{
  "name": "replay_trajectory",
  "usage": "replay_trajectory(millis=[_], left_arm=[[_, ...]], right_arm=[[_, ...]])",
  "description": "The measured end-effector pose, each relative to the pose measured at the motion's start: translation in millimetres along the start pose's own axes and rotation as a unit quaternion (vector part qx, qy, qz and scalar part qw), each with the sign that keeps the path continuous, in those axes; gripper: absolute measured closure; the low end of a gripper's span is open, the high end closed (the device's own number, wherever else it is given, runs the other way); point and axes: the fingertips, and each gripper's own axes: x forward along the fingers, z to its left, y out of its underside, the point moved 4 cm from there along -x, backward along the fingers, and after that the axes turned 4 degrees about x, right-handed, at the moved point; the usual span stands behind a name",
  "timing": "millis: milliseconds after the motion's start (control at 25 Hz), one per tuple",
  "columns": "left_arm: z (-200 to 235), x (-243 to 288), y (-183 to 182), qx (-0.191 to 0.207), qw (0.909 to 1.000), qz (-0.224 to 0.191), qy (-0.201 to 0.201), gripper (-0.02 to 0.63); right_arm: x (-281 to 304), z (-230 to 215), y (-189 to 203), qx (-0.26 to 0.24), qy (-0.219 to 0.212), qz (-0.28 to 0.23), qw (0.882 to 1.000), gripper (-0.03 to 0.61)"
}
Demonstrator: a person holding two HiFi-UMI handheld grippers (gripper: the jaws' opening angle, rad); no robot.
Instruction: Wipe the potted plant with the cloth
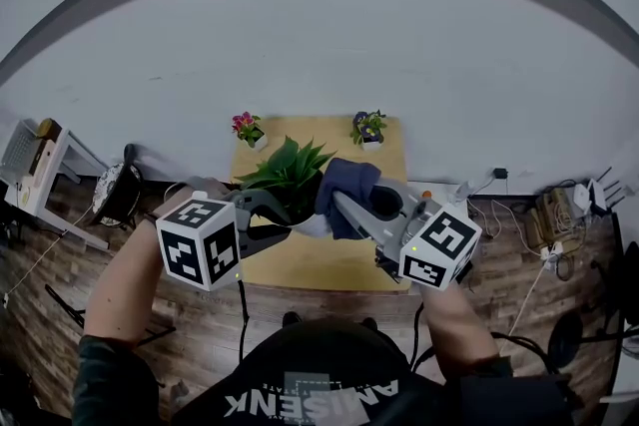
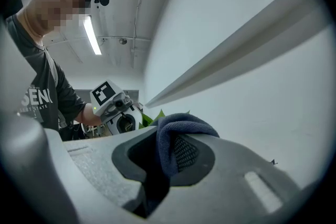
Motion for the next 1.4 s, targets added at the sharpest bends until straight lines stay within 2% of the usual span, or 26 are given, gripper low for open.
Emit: replay_trajectory(millis=[240, 520, 760, 1000, 1160, 1400], left_arm=[[-2, -1, 2, 0.007, 1.0, 0.0, 0.0, 0.603], [-2, 1, 4, 0.004, 0.9999, -0.007, 0.01, 0.603], [-10, 5, 8, 0.014, 0.9997, -0.005, 0.022, 0.601], [-15, 5, 19, 0.032, 0.999, -0.004, 0.03, 0.603], [-19, -1, 28, 0.039, 0.9985, -0.011, 0.035, 0.603], [-32, -14, 46, 0.057, 0.9976, -0.015, 0.037, 0.603]], right_arm=[[-2, -8, 18, 0.016, -0.003, 0.011, 1.0, 0.532], [-11, -20, 60, 0.064, 0.003, 0.038, 0.997, 0.532], [-16, -19, 94, 0.074, -0.005, 0.057, 0.996, 0.532], [-17, -27, 126, 0.1, 0.016, 0.092, 0.991, 0.532], [-14, -28, 107, 0.095, 0.029, 0.064, 0.993, 0.532], [16, 2, 36, 0.057, -0.014, -0.019, 0.998, 0.532]])
